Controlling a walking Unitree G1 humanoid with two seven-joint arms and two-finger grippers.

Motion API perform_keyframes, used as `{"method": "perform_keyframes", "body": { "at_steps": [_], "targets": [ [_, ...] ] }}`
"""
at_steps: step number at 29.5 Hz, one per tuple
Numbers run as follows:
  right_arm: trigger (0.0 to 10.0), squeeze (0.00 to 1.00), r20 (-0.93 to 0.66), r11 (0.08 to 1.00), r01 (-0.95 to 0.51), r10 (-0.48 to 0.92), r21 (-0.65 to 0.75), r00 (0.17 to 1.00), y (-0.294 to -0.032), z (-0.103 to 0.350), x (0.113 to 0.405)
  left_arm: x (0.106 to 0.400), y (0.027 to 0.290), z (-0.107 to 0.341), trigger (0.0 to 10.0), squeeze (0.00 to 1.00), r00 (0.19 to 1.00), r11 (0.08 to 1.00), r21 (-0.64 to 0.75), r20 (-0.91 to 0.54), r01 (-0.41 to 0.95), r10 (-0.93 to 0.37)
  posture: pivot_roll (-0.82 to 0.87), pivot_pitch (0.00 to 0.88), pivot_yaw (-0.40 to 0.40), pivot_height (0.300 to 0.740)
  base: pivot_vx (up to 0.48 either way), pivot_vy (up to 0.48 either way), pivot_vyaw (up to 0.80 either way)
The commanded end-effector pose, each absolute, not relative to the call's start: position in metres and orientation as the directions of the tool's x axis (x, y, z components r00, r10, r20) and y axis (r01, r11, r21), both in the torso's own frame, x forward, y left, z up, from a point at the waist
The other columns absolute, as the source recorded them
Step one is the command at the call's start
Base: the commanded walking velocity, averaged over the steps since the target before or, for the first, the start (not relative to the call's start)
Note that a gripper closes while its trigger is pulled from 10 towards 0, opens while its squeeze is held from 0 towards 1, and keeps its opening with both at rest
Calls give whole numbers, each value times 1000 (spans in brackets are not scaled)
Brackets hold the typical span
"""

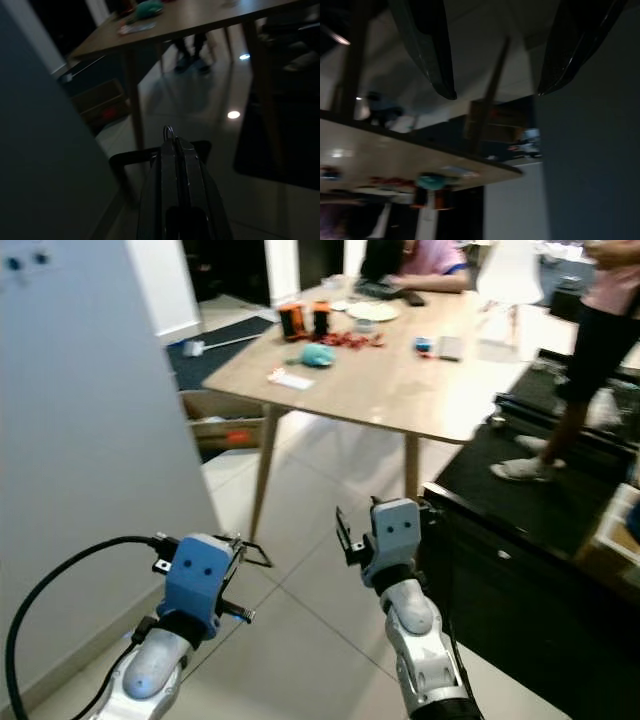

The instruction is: Hang keys on a hook

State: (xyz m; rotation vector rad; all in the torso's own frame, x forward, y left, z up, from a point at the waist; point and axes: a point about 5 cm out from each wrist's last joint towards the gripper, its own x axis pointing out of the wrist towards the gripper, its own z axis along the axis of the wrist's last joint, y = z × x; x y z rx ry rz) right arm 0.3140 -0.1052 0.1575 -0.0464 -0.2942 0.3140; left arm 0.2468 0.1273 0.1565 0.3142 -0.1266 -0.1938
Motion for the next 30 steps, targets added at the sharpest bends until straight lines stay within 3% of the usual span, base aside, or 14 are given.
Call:
{"method": "perform_keyframes", "body": {
  "at_steps": [1,30],
  "targets": [
    [10000,0,272,952,-294,307,-88,912,-106,155,312,247,126,154,10000,0,975,934,315,89,167,-204,148,162,-17,740,0,0,731],
    [10000,0,276,951,-294,309,-95,910,-106,155,315,251,126,152,10000,0,974,931,326,94,165,-205,145,146,-16,740,0,0,735]
  ]
}}
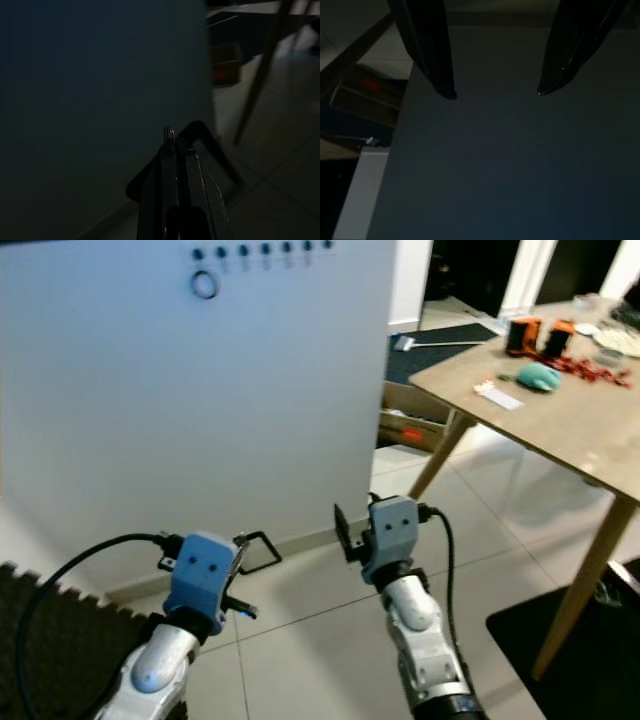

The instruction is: Hang keys on a hook

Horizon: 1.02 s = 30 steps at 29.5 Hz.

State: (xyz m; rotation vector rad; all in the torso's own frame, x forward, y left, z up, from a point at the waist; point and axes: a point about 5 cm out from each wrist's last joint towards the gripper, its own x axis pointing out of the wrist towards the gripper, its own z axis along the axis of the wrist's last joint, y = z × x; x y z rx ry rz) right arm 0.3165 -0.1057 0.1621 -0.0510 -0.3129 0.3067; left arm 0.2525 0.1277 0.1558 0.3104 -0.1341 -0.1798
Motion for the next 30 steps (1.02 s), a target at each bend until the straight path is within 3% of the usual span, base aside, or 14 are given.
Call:
{"method": "perform_keyframes", "body": {
  "at_steps": [1,7,18,30],
  "targets": [
    [10000,0,276,951,-294,309,-95,910,-106,155,315,251,126,152,10000,0,974,931,326,94,165,-205,145,145,-16,740,0,0,731],
    [10000,0,276,952,-291,307,-96,911,-106,155,315,252,125,153,10000,0,974,931,326,97,165,-207,145,145,-16,740,0,0,684],
    [10000,0,280,955,-289,297,-72,913,-106,155,315,255,118,156,10000,0,965,922,338,115,186,-237,144,153,-14,740,0,0,0],
    [10000,0,278,955,-287,295,-70,914,-106,155,314,256,115,156,10000,0,961,916,351,116,195,-250,143,157,-13,740,0,-202,0]
  ]
}}
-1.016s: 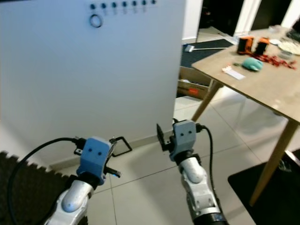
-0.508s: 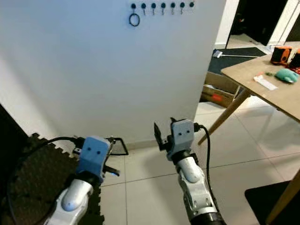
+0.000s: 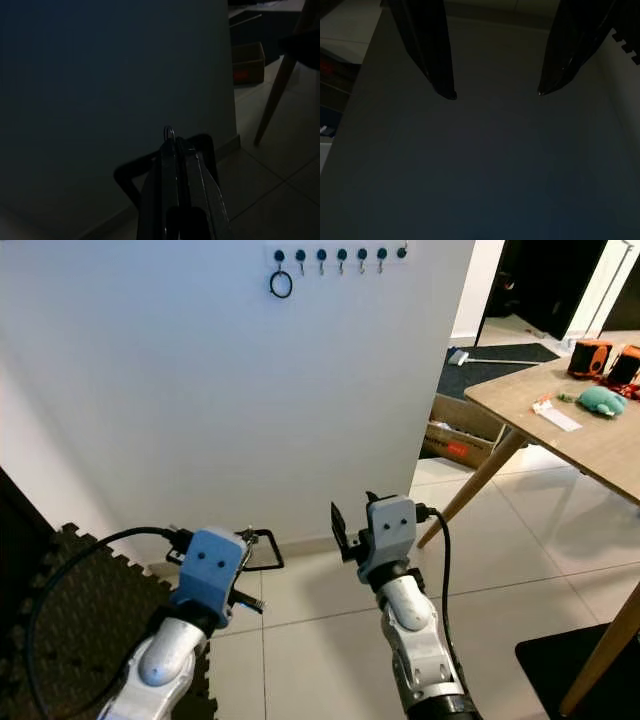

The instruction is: Hang keys on a hook

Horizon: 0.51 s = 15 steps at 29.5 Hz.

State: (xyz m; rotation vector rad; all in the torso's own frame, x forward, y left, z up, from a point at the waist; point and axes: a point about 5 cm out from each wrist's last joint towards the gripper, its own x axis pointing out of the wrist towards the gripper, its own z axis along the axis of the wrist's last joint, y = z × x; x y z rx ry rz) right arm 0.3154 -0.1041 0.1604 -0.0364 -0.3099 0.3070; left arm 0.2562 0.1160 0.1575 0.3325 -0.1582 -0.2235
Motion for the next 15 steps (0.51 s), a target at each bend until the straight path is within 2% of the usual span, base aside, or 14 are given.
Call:
{"method": "perform_keyframes", "body": {
  "at_steps": [1,5,15],
  "targets": [
    [10000,0,278,955,-287,295,-70,914,-106,155,314,256,115,156,10000,0,962,915,353,116,194,-249,143,157,-13,740,247,-307,0],
    [10000,0,278,955,-288,296,-70,914,-106,155,314,257,115,155,10000,0,964,914,359,113,188,-242,143,158,-13,740,356,-279,0],
    [10000,0,277,955,-289,297,-70,914,-106,155,314,257,117,154,10000,0,967,917,355,106,181,-232,144,160,-13,740,405,0,0]
  ]
}}
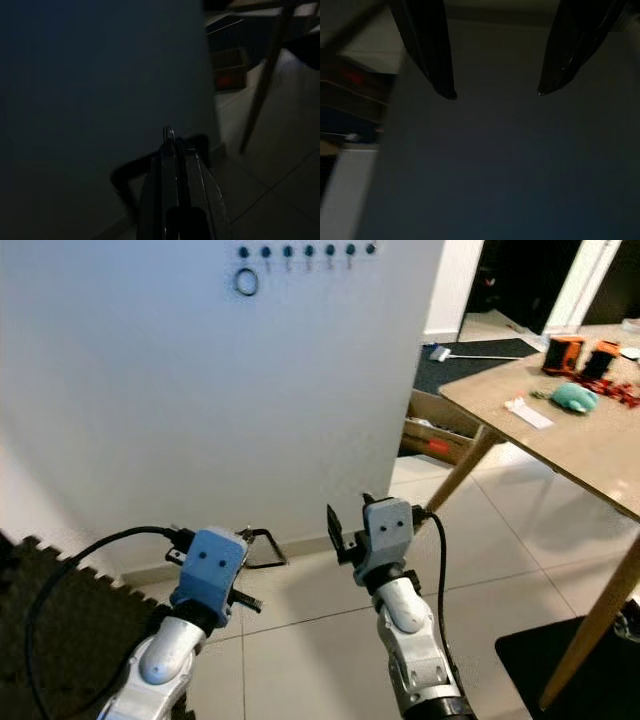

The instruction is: Hang keys on a hook

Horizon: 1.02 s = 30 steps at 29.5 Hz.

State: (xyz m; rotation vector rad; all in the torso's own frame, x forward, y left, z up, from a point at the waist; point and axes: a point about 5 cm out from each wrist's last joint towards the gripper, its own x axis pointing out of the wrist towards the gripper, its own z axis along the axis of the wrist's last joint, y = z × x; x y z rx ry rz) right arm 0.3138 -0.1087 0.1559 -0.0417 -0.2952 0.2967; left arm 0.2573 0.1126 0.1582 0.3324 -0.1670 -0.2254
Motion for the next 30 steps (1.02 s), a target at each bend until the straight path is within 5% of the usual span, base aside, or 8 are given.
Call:
{"method": "perform_keyframes", "body": {
  "at_steps": [1,30],
  "targets": [
    [10000,0,277,955,-289,297,-70,914,-106,155,314,257,117,154,10000,0,967,917,357,108,181,-233,144,160,-13,740,428,0,0],
    [10000,0,275,951,-298,311,-87,910,-105,155,314,258,116,154,10000,0,967,919,353,112,177,-230,142,161,-17,740,451,0,0]
  ]
}}
